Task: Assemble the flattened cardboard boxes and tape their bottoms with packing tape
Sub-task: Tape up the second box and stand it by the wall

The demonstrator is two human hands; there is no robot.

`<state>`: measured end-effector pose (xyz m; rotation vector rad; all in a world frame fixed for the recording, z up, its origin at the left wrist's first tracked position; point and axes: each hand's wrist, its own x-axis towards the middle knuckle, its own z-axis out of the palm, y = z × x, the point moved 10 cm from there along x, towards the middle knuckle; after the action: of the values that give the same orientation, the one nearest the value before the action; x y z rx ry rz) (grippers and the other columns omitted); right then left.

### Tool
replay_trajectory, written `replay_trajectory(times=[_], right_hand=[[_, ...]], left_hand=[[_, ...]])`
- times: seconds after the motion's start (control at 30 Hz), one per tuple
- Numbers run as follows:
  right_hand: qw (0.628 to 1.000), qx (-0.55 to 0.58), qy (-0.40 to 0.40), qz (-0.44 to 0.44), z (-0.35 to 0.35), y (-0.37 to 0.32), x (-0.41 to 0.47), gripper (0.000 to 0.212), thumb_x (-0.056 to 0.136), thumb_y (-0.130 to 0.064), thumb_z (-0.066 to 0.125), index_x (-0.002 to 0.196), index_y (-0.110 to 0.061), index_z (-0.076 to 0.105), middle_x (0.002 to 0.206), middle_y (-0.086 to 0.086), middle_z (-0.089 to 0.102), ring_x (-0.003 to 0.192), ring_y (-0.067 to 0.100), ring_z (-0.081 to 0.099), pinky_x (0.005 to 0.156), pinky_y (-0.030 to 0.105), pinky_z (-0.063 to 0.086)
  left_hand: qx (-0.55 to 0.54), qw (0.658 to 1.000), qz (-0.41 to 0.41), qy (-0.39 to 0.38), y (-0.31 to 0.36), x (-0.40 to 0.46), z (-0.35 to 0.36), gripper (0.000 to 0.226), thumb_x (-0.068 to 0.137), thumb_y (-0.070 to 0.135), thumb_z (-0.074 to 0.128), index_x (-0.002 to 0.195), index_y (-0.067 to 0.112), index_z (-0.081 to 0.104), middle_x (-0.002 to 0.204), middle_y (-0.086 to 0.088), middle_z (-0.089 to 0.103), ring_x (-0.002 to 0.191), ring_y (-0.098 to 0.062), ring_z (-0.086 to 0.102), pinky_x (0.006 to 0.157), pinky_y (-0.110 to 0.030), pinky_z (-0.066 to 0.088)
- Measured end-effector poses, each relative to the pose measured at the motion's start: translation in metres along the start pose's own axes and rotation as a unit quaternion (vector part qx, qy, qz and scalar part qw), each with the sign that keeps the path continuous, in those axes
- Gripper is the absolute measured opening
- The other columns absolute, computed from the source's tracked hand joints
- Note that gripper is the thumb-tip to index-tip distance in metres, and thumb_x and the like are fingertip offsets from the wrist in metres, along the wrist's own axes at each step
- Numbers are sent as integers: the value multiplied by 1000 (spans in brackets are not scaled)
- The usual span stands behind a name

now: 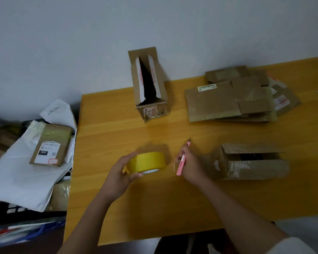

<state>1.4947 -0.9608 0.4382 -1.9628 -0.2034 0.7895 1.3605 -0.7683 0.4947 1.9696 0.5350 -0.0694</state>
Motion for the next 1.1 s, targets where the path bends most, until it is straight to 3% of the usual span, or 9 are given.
replay_trajectory(times=[0.17,0.27,0.33,0.47,0.57,0.7,0.87,0.97,1.1], right_hand=[[995,-61,12,-78,-10,-50,-9,34,85,-3,65,82,-24,38,76,-2,53,64,7,50,59,26,42],[994,-66,11,-92,-25,-75,-18,29,90,-4,64,87,-18,39,82,4,55,68,6,57,55,11,43],[990,-82,43,-105,-46,-90,-28,25,91,-8,64,87,-19,41,82,3,58,71,9,62,55,15,47],[981,-109,102,-123,-96,-111,-46,17,96,-9,53,86,-18,43,82,7,59,74,25,63,68,40,55],[969,-108,162,-155,-141,-118,-65,26,103,-12,37,80,-21,45,74,11,56,69,34,57,61,35,54],[976,-98,163,-103,-185,-103,-78,29,92,-6,60,78,-24,43,80,8,58,74,28,62,65,38,58],[974,-64,203,-82,-229,-87,-100,32,90,0,63,80,-20,41,86,8,60,72,4,60,54,16,48],[964,-39,253,-70,-263,-73,-115,27,88,-1,66,85,-14,43,88,9,63,76,9,63,52,15,49],[962,-25,263,-70,-289,-62,-125,33,87,-1,67,81,-19,41,85,5,61,78,13,65,50,13,48]], left_hand=[[-26,999,-9,17,5,-2,-7,63,73,29,71,132,29,50,134,22,45,124,6,39,99,-34,40],[-31,999,1,12,21,0,-9,65,74,31,72,135,27,50,140,14,45,132,-6,37,96,-14,37],[-39,999,16,8,40,5,-8,64,74,31,73,135,26,51,141,13,45,131,-9,39,89,-8,39],[-68,996,48,-14,84,13,-1,57,72,32,73,126,40,55,137,16,49,126,-12,47,88,-16,45],[-78,993,83,-38,117,13,11,52,73,31,73,114,60,58,125,31,54,119,2,51,96,-21,44],[-81,988,106,-77,153,13,37,51,80,36,69,125,48,49,136,21,49,125,2,48,101,-25,45],[16,985,143,-91,193,16,62,53,83,49,64,131,47,43,141,10,43,127,-9,42,102,-29,39],[83,978,161,-102,216,17,76,58,83,47,59,137,41,41,133,6,43,121,-10,40,96,-23,36],[215,949,208,-97,239,13,91,62,83,60,54,140,39,40,114,1,43,107,-14,35,90,-30,33]])
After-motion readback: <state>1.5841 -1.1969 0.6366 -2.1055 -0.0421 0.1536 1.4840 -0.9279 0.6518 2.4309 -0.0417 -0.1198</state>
